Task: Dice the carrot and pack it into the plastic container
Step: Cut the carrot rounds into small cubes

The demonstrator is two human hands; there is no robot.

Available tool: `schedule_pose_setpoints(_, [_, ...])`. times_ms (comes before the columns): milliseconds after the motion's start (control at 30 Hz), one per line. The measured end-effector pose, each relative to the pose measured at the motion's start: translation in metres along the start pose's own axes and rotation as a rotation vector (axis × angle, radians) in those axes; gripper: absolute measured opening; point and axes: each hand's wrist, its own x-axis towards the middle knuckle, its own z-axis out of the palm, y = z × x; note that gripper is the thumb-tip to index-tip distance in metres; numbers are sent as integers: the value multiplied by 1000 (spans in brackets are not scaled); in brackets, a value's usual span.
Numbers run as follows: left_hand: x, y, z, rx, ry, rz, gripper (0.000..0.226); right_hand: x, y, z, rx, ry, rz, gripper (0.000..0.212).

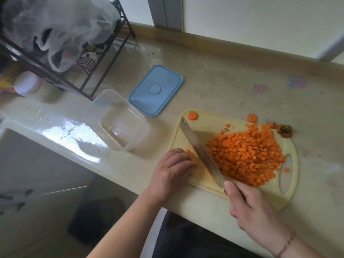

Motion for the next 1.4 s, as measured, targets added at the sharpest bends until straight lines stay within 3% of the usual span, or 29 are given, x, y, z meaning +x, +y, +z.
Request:
schedule_pose_setpoints(133, [-3, 1, -4, -11, 54, -50, 8, -9, -6, 1, -23, -8, -37, 33])
schedule_pose_setpoints(333, [0, 4, 0, -4, 12, -57, 15, -12, -1, 8, -71, 6, -33, 21])
schedule_pose_setpoints(667, [1, 0, 0, 13, -32, -90, 4, -7, 4, 13, -111, 4, -43, 24])
schedule_pose_setpoints(767, [3, 1, 0, -3, -38, -107, 5, 0, 2, 16, -124, 12, -56, 35])
schedule_pose_setpoints(967, [8, 0, -1, 48, -87, -90, 6, 2, 7, 11, -131, 9, -11, 19])
schedule_pose_setpoints(1133, [20, 0, 13, 63, -103, -58, 8, -8, 22, 9, -18, 180, 114, 26])
schedule_pose_setpoints(1400, [51, 5, 25, -93, -119, -117, 12, -23, -7, -16, 183, 187, 157, 28])
